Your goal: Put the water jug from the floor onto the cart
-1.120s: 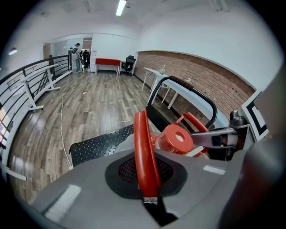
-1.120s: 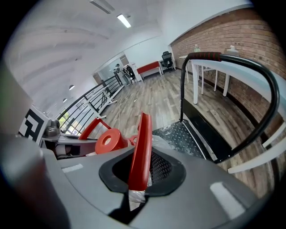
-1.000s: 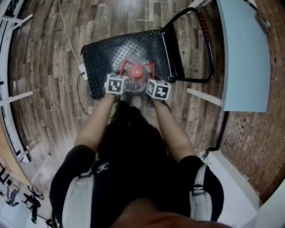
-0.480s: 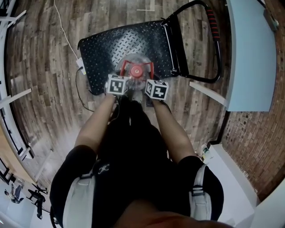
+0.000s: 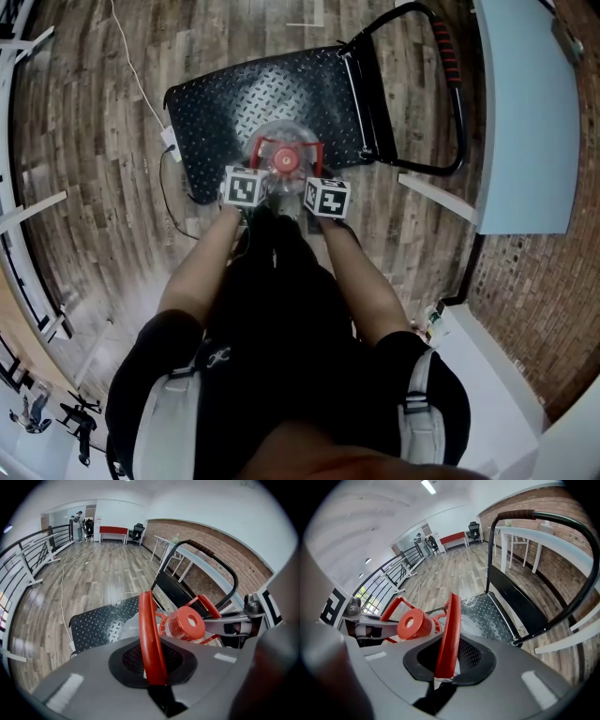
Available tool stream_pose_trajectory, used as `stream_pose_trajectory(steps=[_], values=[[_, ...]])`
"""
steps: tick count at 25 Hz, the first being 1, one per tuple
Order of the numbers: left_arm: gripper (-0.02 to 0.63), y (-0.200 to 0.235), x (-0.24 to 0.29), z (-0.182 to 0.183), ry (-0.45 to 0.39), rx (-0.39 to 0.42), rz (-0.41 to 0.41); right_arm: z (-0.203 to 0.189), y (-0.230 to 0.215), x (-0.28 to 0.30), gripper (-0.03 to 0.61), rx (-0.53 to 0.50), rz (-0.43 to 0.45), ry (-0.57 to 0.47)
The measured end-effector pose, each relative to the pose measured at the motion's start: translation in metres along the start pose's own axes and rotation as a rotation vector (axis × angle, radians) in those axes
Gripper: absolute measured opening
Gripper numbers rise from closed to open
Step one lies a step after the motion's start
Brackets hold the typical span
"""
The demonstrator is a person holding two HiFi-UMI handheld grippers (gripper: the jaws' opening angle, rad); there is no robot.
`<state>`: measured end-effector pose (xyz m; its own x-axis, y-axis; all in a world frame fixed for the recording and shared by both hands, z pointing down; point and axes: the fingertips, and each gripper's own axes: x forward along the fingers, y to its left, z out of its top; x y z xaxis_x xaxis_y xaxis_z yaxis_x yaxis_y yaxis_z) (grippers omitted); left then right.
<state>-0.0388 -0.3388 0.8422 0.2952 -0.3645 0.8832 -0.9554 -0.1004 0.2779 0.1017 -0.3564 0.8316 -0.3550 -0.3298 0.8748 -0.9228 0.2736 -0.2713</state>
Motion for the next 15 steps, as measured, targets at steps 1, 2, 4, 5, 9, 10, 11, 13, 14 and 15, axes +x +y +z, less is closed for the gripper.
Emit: stream_pose_trajectory(steps=[1, 2, 4, 5, 9, 10, 11, 13, 14, 15], values=[[0.018, 0.001, 0.000, -0.004, 0.006, -0.003, 0.003, -0.002, 0.001, 0.000, 0.064, -0.003, -0.001, 0.004], [0.018, 0.002, 0.000, -0.008, 0.014, -0.008, 0.004, -0.005, 0.002, -0.001, 0.064, -0.006, -0.001, 0.008], [0.020, 0.003, 0.002, -0.019, 0.031, -0.020, 0.003, -0.008, 0.003, -0.002, 0.064, -0.009, -0.001, 0.015], [0.020, 0.003, 0.003, -0.023, 0.037, -0.024, 0.002, -0.010, 0.004, -0.002, 0.064, -0.009, 0.000, 0.017], [0.026, 0.001, 0.001, -0.030, 0.042, -0.028, 0.001, -0.016, 0.004, -0.005, 0.063, -0.001, 0.000, 0.023], [0.028, 0.000, -0.001, -0.027, 0.035, -0.020, 0.003, -0.018, 0.004, -0.005, 0.064, 0.000, -0.004, 0.026], [0.030, -0.001, -0.003, -0.025, 0.028, -0.012, 0.007, -0.019, 0.003, -0.006, 0.064, 0.002, -0.007, 0.030], [0.039, 0.000, -0.005, -0.025, 0.026, -0.010, 0.011, -0.019, 0.002, -0.008, 0.069, 0.006, -0.006, 0.030], [0.050, 0.000, -0.003, -0.028, 0.030, -0.019, 0.007, -0.019, 0.003, -0.009, 0.082, 0.008, -0.001, 0.026], [0.068, 0.000, -0.002, -0.032, 0.033, -0.029, 0.002, -0.019, 0.003, -0.010, 0.098, 0.010, 0.005, 0.020]])
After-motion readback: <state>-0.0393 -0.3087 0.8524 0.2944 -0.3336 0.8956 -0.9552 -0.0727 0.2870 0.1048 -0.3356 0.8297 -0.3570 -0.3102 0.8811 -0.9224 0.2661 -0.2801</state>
